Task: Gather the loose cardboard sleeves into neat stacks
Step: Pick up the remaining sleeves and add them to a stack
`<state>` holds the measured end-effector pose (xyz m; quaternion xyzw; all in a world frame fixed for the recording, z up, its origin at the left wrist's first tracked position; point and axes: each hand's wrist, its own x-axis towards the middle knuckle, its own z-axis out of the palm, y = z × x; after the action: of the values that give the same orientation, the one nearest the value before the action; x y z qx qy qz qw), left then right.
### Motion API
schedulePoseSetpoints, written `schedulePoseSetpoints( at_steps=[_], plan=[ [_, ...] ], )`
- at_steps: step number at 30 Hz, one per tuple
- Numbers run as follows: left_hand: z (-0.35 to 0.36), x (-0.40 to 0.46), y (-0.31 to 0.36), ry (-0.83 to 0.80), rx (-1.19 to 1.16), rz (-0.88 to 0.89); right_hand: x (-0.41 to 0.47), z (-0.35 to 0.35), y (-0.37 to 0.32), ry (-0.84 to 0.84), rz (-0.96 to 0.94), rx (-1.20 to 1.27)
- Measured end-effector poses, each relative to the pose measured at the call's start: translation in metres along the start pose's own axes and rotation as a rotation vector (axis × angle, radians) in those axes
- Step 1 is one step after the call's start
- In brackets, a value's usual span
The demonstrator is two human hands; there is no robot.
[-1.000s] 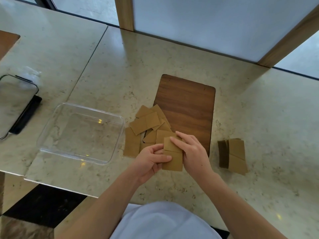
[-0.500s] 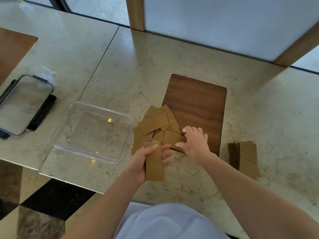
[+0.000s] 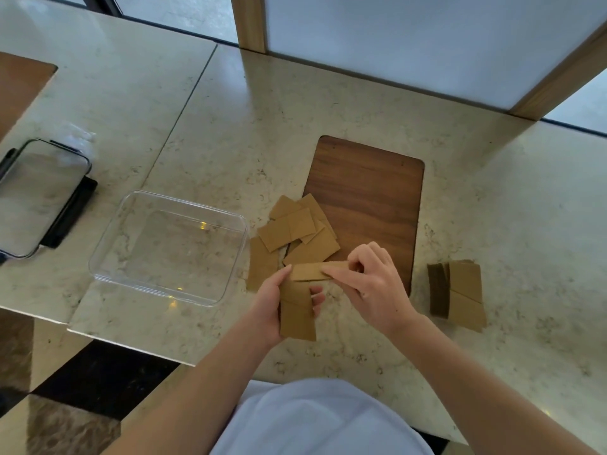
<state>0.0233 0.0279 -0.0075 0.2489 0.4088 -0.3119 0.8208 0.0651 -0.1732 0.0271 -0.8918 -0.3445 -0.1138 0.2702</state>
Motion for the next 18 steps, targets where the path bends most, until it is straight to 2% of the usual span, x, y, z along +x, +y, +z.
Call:
schedulePoseSetpoints(
  at_steps=[3, 5, 7, 9, 10, 11, 13, 15, 16, 18],
  plan=[
    [0.008, -0.002, 0.004, -0.159, 0.046, -0.026, -0.004, -0.004, -0.010, -0.015, -0.019, -0.005],
    [0.010, -0.004, 0.006, -0.253, 0.086, -0.062, -0.002, -0.003, -0.018, -0.001, -0.012, 0.085],
    [0.009, -0.008, 0.006, -0.317, 0.096, -0.075, 0.000, 0.000, -0.029, -0.106, 0.009, 0.213],
    [0.004, -0.010, 0.003, -0.277, 0.113, -0.041, -0.004, 0.005, -0.040, -0.309, 0.061, 0.328],
    [-0.001, -0.009, 0.001, -0.212, 0.121, -0.007, -0.008, 0.008, -0.043, -0.387, 0.147, 0.401],
    [-0.009, -0.009, -0.003, -0.142, 0.109, 0.026, -0.010, 0.010, -0.046, -0.418, 0.289, 0.490],
    [-0.025, -0.009, -0.009, -0.044, -0.010, 0.041, -0.011, 0.019, -0.045, -0.351, 0.534, 0.586],
    [-0.037, -0.011, -0.014, -0.023, -0.091, 0.033, -0.008, 0.035, -0.037, -0.279, 0.618, 0.411],
    [-0.043, -0.013, -0.015, -0.022, -0.108, 0.031, -0.007, 0.047, -0.033, -0.309, 0.620, 0.287],
    [-0.049, -0.019, -0.015, -0.067, -0.133, 0.025, -0.004, 0.068, -0.027, -0.476, 0.607, 0.081]
  ],
)
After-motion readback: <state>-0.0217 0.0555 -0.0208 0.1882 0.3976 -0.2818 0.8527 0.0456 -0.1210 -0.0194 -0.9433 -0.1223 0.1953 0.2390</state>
